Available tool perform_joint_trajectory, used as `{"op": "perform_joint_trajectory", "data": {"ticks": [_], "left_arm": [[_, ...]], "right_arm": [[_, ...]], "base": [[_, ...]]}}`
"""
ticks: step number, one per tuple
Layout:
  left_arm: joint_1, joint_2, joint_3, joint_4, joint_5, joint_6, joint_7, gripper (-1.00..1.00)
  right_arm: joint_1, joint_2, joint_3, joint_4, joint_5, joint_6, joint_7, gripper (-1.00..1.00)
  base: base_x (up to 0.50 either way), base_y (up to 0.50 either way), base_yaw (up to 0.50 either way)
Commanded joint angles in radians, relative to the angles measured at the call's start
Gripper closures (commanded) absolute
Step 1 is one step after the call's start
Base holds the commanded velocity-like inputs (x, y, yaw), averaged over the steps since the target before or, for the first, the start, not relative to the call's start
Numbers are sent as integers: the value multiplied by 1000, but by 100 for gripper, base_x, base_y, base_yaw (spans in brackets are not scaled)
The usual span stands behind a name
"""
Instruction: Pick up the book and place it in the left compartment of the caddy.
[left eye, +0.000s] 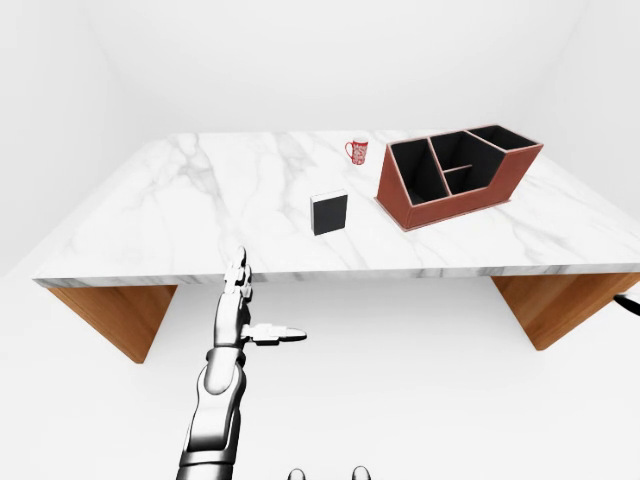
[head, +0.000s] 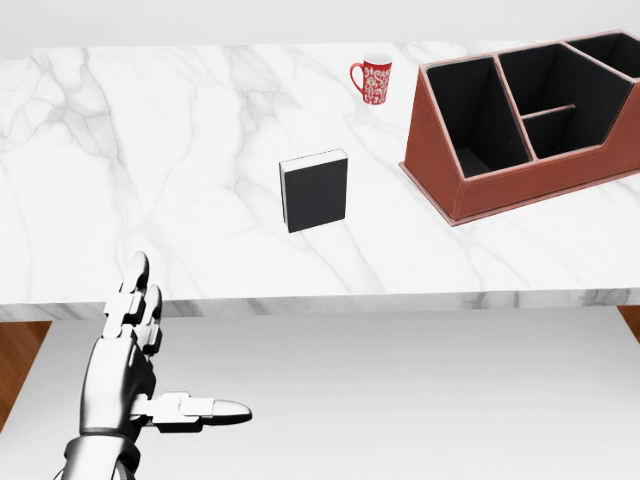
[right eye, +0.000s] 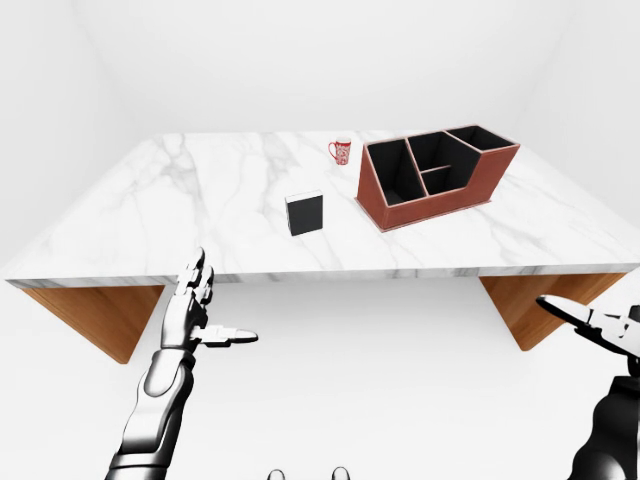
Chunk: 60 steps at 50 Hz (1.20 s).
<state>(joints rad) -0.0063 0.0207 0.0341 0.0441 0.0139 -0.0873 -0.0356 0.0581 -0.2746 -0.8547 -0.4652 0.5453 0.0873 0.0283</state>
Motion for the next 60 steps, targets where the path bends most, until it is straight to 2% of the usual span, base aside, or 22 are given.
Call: {"op": "perform_joint_trajectory", "data": {"ticks": [1, 11, 60], "left_arm": [[1, 0, 0, 0, 0, 0, -1, -100], [1, -1, -2, -3, 1, 0, -1, -100], [2, -1, -3, -3, 3, 0, -2, -100]], "right_arm": [[9, -4, -19, 25, 11, 0, 4, -100], [9, -13, -40, 15, 20, 0, -14, -100], [17, -9, -40, 60, -2, 0, -17, -100]], "base": [[0, 0, 0], [0, 0, 0], [0, 0, 0]]}}
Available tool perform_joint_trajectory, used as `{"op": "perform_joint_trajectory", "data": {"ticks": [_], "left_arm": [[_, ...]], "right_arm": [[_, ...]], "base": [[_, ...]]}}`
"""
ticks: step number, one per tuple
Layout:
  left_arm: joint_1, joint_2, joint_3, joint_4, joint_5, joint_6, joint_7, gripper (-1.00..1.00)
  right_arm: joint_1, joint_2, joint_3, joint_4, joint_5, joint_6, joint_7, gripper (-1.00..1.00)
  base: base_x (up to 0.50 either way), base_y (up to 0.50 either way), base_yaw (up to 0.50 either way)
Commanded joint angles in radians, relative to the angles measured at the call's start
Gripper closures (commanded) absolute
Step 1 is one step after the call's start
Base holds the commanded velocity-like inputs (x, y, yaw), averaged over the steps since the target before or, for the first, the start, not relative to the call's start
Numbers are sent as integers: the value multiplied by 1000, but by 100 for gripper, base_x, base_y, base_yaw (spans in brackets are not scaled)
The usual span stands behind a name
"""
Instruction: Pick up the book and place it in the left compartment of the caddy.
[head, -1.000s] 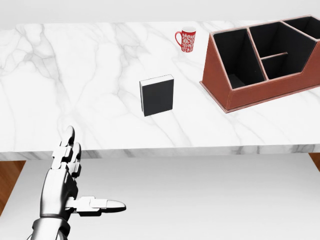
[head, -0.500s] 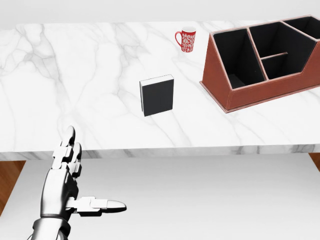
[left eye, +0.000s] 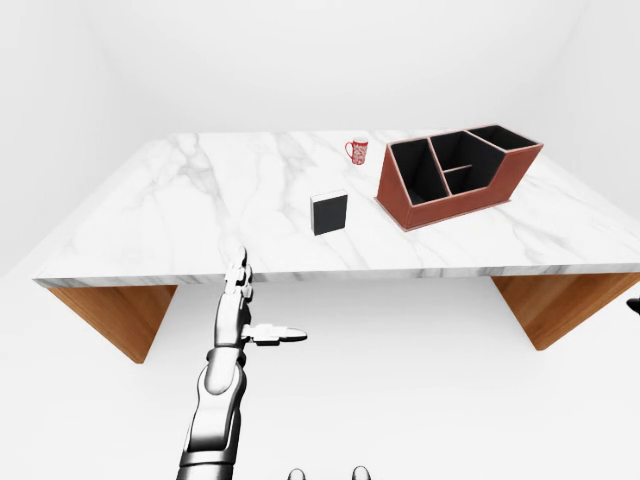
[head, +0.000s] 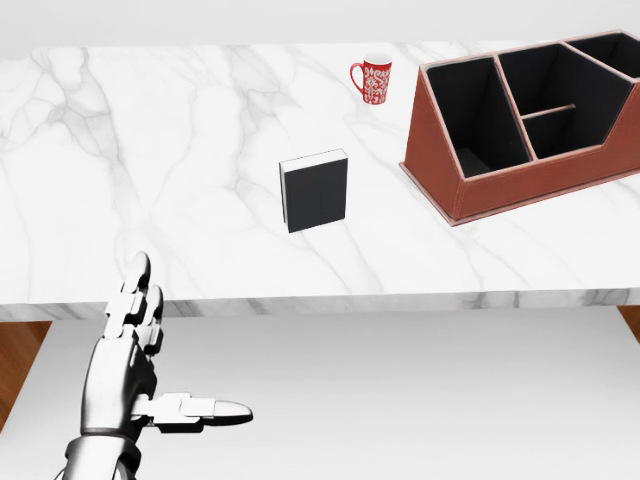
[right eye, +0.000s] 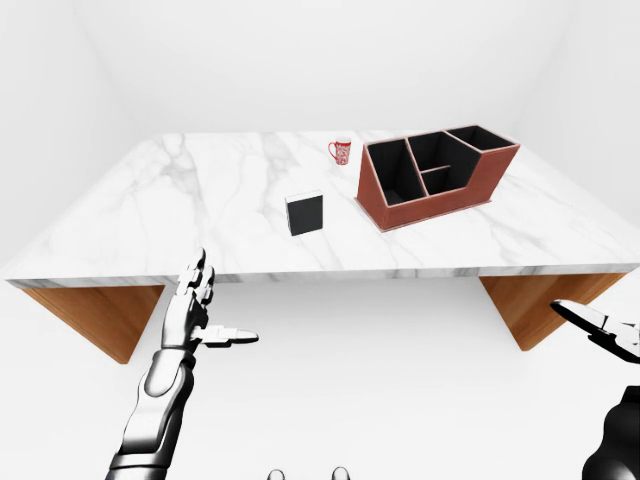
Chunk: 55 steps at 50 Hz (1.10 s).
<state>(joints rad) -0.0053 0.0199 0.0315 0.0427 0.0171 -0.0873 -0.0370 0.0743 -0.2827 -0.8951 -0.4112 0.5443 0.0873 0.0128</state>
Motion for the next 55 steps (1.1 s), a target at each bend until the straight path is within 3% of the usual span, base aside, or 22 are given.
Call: {"op": "perform_joint_trajectory", "data": {"ticks": [1, 43, 49, 55], "left_arm": [[1, 0, 0, -2, 0, 0, 0, -100], [2, -2, -3, -5, 8, 0, 7, -100], [10, -4, -7, -31, 9, 10, 8, -100], [6, -2, -5, -10, 8, 0, 6, -100]], "right_arm": [[1, -1, 0, 6, -1, 0, -1, -100], [10, -1, -19, -6, 58, 0, 2, -100], [11, -3, -18, -5, 56, 0, 5, -100], [12, 0, -17, -5, 51, 0, 14, -100]], "base": [[0, 0, 0], [0, 0, 0], [0, 0, 0], [0, 0, 0]]}}
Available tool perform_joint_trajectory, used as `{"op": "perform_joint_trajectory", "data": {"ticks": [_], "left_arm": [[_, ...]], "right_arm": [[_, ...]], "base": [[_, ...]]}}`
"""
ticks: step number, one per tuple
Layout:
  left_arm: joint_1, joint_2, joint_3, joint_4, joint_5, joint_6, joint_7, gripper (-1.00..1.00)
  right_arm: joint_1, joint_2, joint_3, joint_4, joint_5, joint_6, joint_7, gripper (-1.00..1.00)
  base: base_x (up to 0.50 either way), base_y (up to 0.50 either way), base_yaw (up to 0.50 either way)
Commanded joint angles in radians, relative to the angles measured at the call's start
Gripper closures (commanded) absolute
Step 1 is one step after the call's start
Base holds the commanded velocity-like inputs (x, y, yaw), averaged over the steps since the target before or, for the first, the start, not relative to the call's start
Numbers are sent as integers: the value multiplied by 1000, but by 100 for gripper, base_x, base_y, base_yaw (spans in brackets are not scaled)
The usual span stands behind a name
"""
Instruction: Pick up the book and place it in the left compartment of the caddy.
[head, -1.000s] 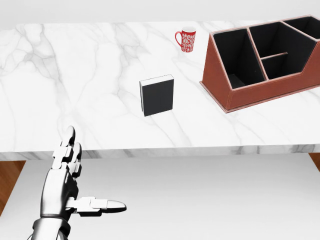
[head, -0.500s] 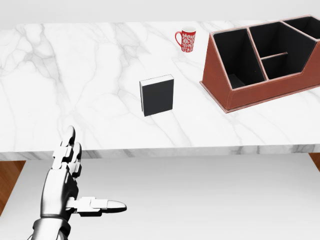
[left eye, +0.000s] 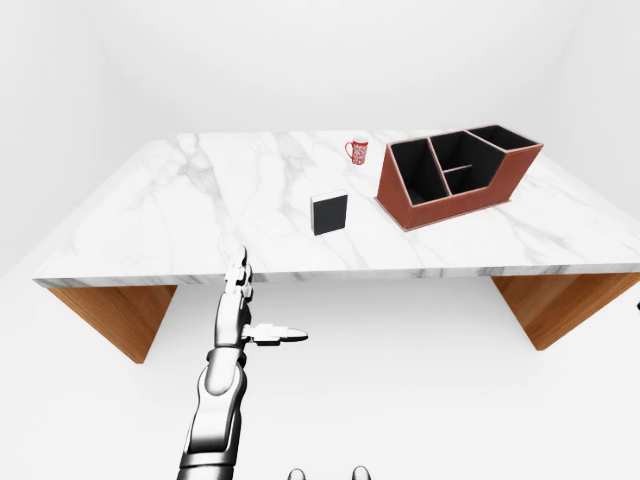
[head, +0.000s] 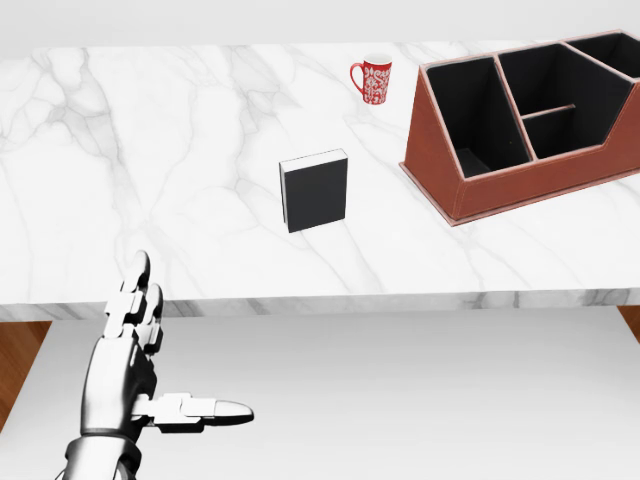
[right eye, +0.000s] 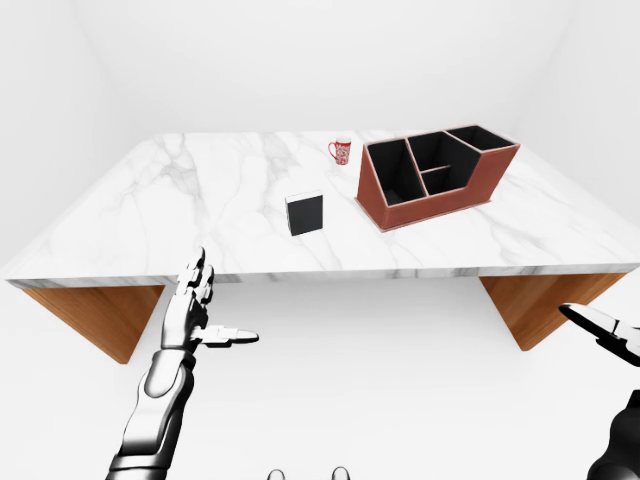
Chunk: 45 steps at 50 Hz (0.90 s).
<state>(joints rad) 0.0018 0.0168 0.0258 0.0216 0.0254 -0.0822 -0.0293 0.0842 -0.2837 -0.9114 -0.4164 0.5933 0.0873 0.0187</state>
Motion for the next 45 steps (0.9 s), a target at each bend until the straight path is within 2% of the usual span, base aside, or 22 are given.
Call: {"op": "perform_joint_trajectory", "data": {"ticks": [1, 32, 45], "left_arm": [[-2, 1, 1, 13, 0, -5, -2, -100], [-6, 2, -3, 26, 16, -5, -1, -100], [-4, 1, -3, 20, 16, -5, 0, -100]], "right_arm": [[2, 1, -1, 0, 2, 0, 8, -100], [4, 2, -5, -13, 11, 0, 18, -100], [6, 3, -9, -16, 22, 0, 18, -100]], "base": [[0, 0, 0], [0, 0, 0], [0, 0, 26]]}}
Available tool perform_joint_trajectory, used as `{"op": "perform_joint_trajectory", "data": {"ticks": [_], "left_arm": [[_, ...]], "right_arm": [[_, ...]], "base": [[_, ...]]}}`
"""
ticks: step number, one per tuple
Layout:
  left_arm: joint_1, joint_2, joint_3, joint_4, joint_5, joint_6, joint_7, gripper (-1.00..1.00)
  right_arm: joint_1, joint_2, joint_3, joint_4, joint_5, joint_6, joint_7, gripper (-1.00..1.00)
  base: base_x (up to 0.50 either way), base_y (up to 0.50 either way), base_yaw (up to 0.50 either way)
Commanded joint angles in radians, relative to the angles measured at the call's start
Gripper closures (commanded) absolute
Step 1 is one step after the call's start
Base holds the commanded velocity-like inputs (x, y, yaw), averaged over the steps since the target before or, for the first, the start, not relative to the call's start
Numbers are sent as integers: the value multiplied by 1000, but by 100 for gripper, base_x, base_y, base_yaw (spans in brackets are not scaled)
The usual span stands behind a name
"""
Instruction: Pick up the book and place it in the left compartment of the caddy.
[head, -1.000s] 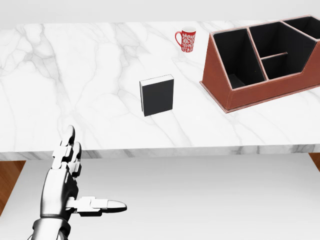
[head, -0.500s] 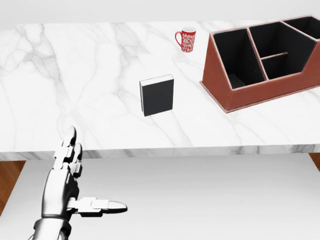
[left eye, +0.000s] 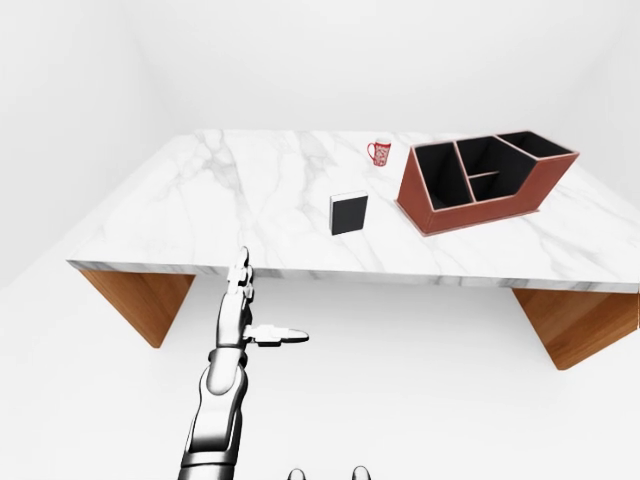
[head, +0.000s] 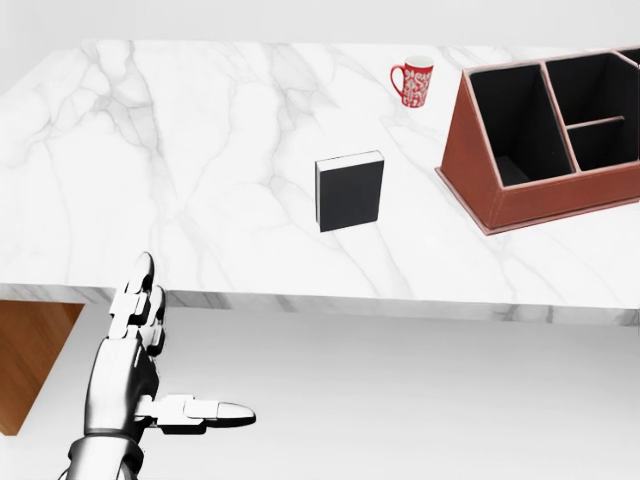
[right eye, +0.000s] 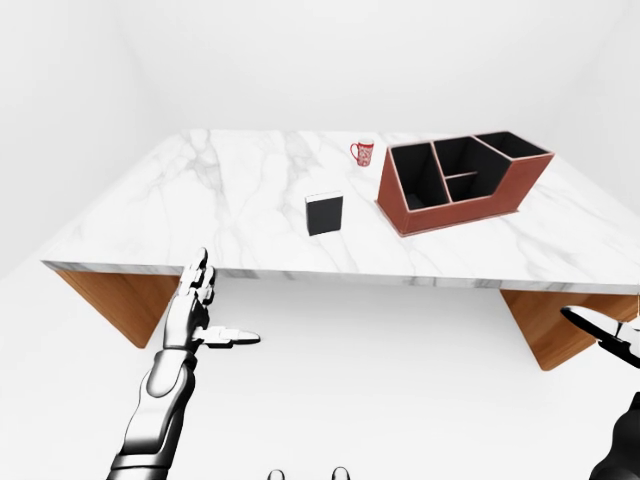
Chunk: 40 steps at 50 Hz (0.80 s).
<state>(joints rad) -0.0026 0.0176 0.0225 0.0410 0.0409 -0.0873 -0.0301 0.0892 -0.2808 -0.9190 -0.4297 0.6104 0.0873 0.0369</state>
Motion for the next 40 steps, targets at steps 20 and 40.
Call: {"op": "perform_joint_trajectory", "data": {"ticks": [20, 40], "left_arm": [[-7, 0, 2, 16, 0, 0, 6, -100], [0, -1, -4, -1, 6, 0, 4, -100]], "right_arm": [[-1, -1, 3, 7, 2, 0, -3, -100], [-1, -1, 4, 12, 2, 0, 1, -100]], "base": [[0, 0, 25], [0, 0, 22]]}}
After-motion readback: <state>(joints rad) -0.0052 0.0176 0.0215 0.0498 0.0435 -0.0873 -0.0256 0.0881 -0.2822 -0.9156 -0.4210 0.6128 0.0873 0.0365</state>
